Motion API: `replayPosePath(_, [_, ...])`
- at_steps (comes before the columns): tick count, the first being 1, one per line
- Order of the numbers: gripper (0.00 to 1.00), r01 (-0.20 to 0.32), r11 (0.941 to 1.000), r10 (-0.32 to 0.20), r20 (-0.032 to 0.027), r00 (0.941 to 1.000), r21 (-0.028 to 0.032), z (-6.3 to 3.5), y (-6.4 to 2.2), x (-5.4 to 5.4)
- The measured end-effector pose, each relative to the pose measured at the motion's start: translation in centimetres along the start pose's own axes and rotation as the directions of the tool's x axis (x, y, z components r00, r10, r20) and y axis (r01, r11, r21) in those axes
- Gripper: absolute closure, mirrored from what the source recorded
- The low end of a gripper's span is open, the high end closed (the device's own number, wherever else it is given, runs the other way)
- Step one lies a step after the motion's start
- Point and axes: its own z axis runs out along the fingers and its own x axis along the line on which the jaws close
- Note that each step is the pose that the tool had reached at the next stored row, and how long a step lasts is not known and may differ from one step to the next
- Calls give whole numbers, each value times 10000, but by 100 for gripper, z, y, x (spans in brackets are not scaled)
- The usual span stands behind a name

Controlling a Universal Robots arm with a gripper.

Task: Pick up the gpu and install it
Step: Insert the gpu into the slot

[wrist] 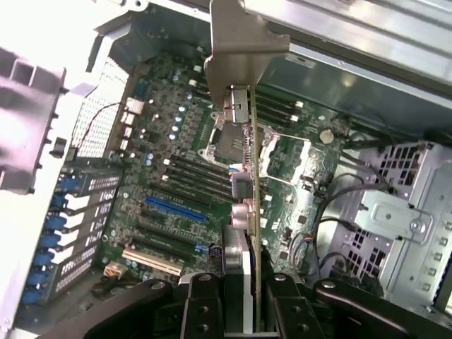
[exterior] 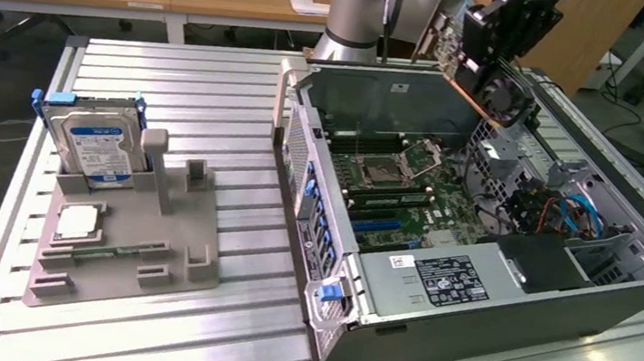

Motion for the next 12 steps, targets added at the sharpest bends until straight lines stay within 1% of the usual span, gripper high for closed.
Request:
replayPosePath(3, [72,506,9987,-506,-23,9987,3,0,0,0])
replayPosePath(6, [72,978,9952,-977,-45,9952,4,0,0,0])
replayPosePath(9, [72,1421,9898,-1421,-66,9898,4,1,0,1])
replayPosePath(12, [72,1876,9823,-1875,-87,9822,3,1,0,1])
